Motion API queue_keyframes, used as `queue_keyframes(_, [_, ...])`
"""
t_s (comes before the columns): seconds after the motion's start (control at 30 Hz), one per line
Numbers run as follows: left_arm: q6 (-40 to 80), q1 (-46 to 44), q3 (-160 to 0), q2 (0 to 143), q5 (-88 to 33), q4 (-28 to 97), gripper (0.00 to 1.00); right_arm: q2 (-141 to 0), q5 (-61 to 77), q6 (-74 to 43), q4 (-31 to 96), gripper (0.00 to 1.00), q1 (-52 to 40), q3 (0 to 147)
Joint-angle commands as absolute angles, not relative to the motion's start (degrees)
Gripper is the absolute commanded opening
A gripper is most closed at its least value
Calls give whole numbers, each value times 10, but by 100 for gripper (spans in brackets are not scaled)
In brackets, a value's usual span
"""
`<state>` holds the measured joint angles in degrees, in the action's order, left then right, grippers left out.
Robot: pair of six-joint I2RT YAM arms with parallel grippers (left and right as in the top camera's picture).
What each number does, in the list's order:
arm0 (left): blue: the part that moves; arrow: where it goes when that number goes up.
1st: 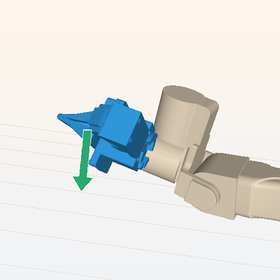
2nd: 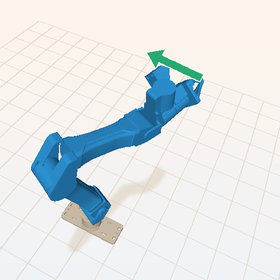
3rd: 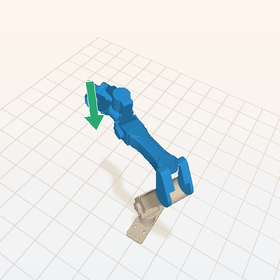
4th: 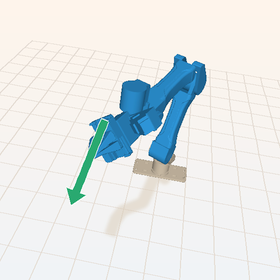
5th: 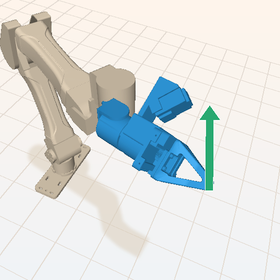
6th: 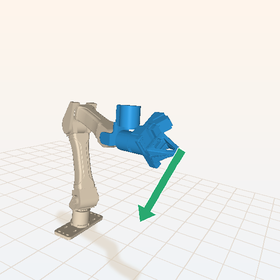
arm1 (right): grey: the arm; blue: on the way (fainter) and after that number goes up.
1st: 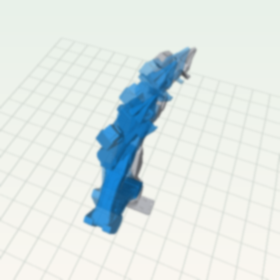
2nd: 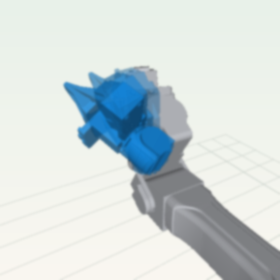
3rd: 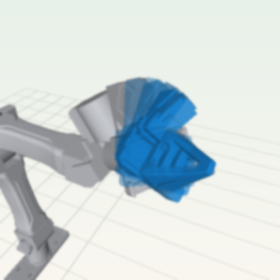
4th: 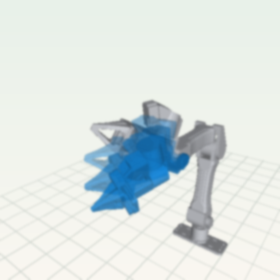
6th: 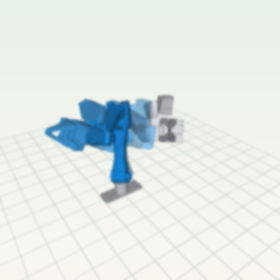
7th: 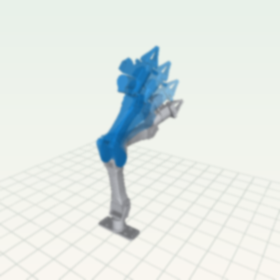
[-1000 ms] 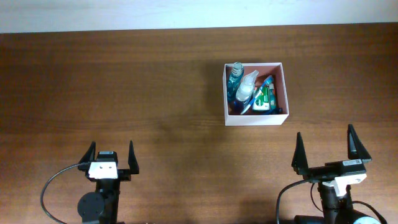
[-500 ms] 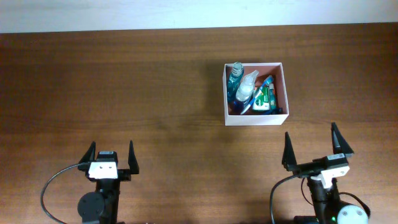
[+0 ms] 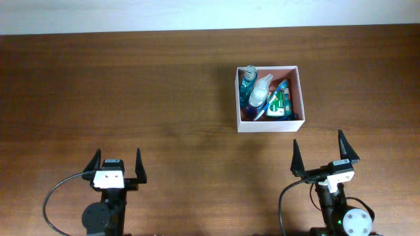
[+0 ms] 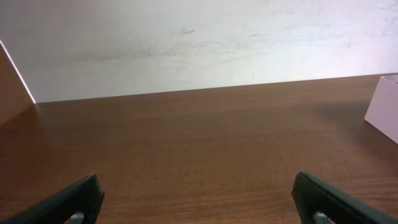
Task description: Pack container
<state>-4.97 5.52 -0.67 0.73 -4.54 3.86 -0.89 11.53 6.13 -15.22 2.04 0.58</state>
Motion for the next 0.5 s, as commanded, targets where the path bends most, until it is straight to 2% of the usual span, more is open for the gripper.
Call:
queue_keyframes(0.0, [-57, 53, -5, 3, -52, 41, 99, -2, 116, 55, -120, 99, 15, 3])
queue_keyframes(0.47, [-57, 53, -5, 3, -52, 41, 99, -2, 116, 55, 33, 99, 15, 3])
